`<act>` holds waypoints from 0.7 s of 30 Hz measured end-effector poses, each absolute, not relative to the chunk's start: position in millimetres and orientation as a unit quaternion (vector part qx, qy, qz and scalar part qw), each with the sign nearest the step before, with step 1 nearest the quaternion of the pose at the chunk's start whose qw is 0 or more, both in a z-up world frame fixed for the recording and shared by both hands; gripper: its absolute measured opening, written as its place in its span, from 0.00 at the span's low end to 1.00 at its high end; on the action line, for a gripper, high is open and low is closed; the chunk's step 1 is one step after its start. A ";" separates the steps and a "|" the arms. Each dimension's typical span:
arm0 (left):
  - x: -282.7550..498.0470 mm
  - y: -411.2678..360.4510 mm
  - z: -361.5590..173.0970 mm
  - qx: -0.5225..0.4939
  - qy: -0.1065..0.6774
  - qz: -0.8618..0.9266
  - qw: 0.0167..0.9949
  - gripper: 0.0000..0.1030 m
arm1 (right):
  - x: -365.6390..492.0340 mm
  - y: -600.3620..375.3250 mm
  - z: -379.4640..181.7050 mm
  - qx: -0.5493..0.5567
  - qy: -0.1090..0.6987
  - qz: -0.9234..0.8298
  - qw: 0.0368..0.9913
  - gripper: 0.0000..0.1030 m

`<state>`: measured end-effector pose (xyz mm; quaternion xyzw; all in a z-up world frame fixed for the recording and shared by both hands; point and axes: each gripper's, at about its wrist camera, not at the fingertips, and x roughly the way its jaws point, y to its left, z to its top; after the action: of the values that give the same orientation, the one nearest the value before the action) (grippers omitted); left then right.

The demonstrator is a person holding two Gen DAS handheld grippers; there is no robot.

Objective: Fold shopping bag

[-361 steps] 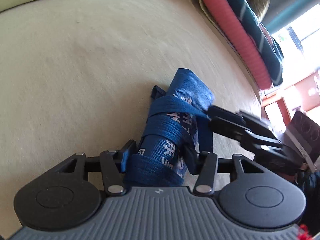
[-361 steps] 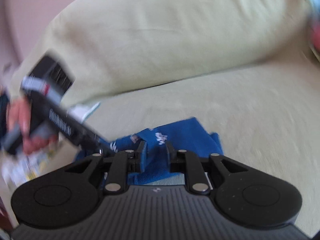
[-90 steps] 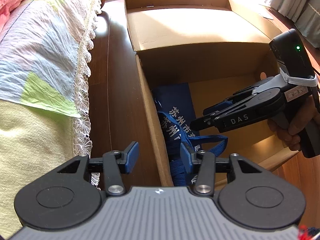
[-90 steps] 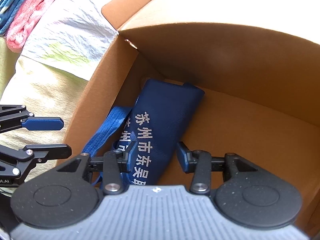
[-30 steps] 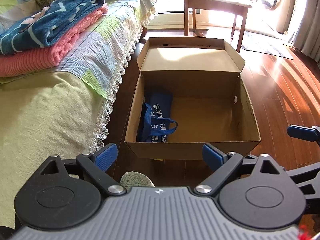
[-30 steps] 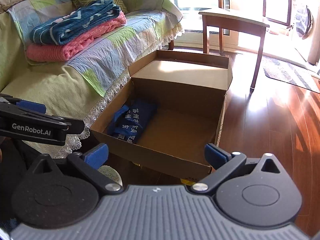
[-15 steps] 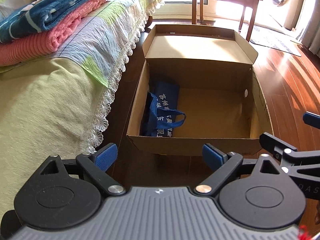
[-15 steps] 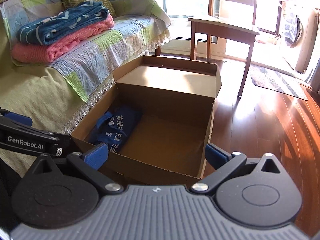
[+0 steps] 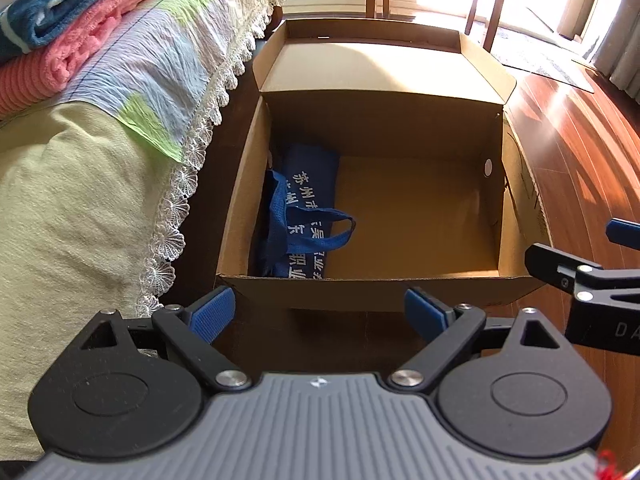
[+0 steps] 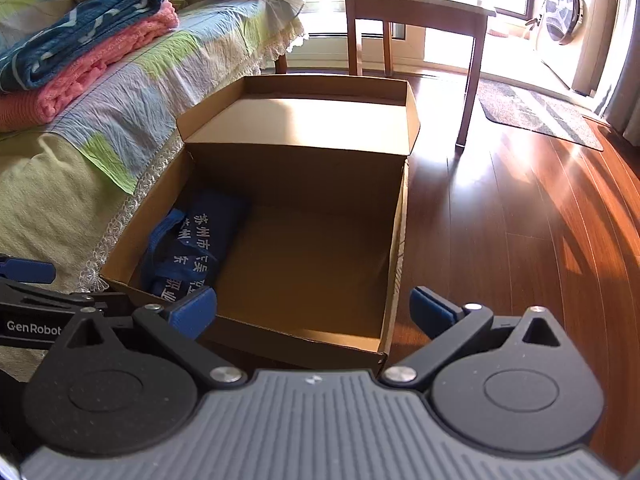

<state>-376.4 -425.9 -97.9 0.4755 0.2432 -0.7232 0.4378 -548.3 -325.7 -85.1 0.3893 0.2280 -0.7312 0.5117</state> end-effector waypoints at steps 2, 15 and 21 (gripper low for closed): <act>-377.2 -427.8 -102.7 0.478 0.246 -0.722 0.436 0.90 | -550.3 -327.2 -87.8 0.395 0.230 -0.731 0.507 0.99; -365.4 -444.6 -124.1 0.489 0.263 -0.698 0.452 0.90 | -542.8 -353.9 -115.2 0.424 0.253 -0.722 0.485 0.99; -358.5 -446.5 -120.7 0.476 0.263 -0.697 0.468 0.90 | -536.1 -357.4 -114.7 0.426 0.260 -0.722 0.480 0.99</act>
<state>-358.5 -446.5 -120.7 0.4764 0.2632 -0.6966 0.4675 -536.1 -357.4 -114.7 0.4256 0.2604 -0.7218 0.4796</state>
